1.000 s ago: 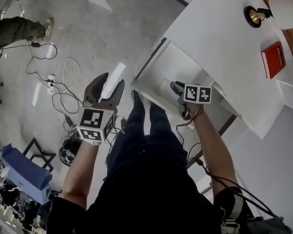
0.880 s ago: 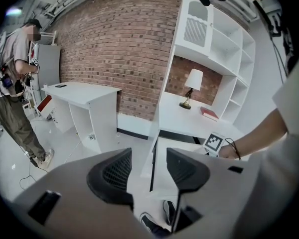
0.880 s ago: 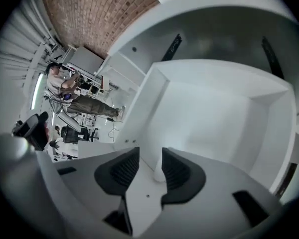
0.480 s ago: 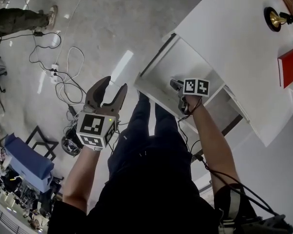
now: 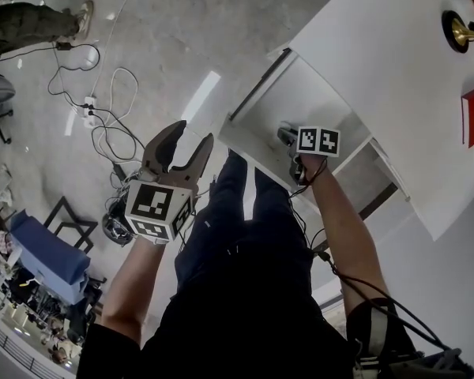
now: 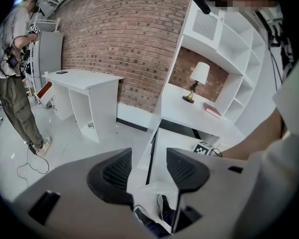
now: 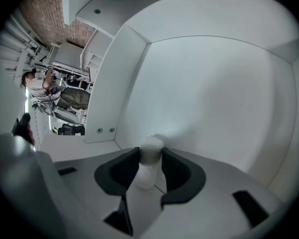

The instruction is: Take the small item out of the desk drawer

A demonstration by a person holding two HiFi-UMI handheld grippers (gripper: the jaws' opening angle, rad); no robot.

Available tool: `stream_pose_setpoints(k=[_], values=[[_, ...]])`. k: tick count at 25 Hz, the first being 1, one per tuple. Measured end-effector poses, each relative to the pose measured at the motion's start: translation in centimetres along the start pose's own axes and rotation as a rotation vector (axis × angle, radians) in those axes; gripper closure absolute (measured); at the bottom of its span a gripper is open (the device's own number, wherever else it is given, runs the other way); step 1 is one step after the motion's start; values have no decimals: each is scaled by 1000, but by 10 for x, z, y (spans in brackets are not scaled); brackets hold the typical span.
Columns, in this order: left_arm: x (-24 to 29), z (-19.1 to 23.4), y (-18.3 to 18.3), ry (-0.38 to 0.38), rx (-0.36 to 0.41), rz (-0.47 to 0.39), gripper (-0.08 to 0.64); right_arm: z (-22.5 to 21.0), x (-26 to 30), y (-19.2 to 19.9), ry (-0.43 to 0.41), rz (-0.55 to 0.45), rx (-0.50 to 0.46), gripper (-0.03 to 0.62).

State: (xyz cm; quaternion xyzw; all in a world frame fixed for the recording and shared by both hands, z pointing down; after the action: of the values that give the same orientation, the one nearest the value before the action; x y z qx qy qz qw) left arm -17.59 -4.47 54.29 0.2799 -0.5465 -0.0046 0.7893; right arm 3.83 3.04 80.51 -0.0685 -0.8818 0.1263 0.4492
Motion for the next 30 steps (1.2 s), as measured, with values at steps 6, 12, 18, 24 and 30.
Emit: stream_pose_setpoints(k=[6,12,18,24,30], values=[[5,-4,-1,5,23,3,344,6,-8,-6,-19,-52,-53,469],[9,-9,-13,22,54,-21,344,12,-37,-14,32,-152,-131,469],[-15,-28,-43,51,117,-74,345,34,-103,-9,84,-313,-148,469],[-28,-43,-72,47,187,-126,344,40,-159,6,152,-450,-170,469],[-55,-50,-110,52,210,-220,345,44,-226,29,209,-626,-140,469]])
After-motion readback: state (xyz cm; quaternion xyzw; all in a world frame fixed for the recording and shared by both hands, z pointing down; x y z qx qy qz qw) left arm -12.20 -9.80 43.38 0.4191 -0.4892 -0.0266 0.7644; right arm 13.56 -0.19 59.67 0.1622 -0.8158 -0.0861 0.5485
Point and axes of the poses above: the fingertips, and each gripper's own axes: x forward along the fingers, z to its left, y out of its underside, the point moved 2 cm from there along -x, backward along the fingers, and after that the axes turned 14 degrees about z, right-handed, at the moved point
